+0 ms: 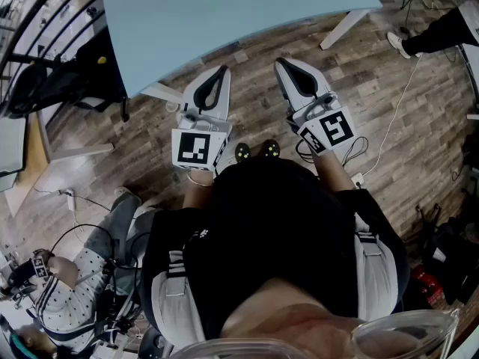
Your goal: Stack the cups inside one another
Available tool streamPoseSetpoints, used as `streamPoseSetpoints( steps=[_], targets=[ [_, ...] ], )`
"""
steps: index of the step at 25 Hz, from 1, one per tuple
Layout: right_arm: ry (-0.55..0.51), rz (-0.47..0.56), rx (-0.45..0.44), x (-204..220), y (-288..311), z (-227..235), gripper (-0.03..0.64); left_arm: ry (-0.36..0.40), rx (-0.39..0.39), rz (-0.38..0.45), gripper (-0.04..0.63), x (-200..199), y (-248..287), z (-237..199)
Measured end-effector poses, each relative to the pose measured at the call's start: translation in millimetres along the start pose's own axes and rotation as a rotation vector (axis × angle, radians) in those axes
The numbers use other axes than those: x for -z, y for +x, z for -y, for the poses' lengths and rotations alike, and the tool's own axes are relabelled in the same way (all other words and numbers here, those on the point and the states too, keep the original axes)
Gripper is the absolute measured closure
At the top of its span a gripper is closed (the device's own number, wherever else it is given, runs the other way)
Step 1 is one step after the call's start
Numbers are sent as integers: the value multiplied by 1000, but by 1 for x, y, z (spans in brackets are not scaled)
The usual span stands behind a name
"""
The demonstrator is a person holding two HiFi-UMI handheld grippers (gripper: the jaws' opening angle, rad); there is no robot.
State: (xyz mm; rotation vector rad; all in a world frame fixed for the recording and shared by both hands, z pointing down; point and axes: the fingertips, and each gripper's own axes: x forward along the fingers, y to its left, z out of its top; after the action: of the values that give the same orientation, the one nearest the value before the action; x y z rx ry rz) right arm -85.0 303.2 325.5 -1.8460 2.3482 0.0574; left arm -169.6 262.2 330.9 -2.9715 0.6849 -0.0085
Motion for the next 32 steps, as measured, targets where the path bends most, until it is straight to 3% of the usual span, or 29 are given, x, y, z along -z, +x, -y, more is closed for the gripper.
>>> streamPoseSetpoints(
  steps=[7,11,17,32],
  targets=[
    [32,37,-3,-6,-33,3,609,13,-9,-6,603,-3,-5,30],
    [27,68,-2,-15,-80,6,609,33,-12,6,602,-9,-14,76],
    [52,45,3,-5,-15,16,609,-1,-9,-23,601,4,6,14],
    [77,71,-5,-12,-39,56,611,9,-28,-36,601,1,33,41]
  ],
)
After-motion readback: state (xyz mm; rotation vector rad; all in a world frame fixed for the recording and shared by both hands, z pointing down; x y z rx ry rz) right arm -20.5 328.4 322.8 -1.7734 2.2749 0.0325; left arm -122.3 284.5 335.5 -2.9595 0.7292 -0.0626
